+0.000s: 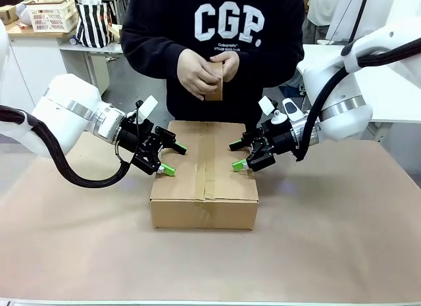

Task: Pack the gift set into the box.
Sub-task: Press and hold the closed box until the human finishes sealing it.

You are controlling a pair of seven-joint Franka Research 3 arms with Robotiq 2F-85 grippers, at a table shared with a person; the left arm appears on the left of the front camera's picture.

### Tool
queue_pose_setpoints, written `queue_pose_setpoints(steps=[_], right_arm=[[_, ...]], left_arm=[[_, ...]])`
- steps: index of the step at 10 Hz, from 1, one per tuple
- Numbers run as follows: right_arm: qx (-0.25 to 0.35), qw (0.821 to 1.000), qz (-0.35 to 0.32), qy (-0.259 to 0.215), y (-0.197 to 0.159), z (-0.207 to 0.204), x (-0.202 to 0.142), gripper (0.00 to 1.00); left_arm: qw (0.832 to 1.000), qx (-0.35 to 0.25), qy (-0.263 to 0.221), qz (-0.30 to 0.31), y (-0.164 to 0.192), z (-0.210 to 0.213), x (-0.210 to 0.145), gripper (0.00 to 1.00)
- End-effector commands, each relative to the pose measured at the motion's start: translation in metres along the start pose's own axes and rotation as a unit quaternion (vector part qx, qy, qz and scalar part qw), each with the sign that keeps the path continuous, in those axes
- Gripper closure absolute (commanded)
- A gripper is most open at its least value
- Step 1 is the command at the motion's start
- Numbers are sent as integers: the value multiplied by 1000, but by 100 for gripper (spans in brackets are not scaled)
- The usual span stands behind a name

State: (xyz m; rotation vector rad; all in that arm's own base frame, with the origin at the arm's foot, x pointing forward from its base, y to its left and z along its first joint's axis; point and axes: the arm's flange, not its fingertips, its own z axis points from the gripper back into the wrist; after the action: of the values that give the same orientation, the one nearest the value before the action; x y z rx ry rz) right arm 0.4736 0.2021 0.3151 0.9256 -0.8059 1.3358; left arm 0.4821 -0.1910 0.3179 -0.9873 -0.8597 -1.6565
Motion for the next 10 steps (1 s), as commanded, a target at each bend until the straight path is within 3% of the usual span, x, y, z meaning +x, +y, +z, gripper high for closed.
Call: queue_pose_setpoints(steps=[1,10], right_arm=[[-1,1000,0,1,0,-1,-1,0],[-1,1000,0,1,0,-1,-1,0]], left_arm=[[1000,0,1,2,-1,-1,-2,0],[1000,0,1,2,-1,-1,-2,0]])
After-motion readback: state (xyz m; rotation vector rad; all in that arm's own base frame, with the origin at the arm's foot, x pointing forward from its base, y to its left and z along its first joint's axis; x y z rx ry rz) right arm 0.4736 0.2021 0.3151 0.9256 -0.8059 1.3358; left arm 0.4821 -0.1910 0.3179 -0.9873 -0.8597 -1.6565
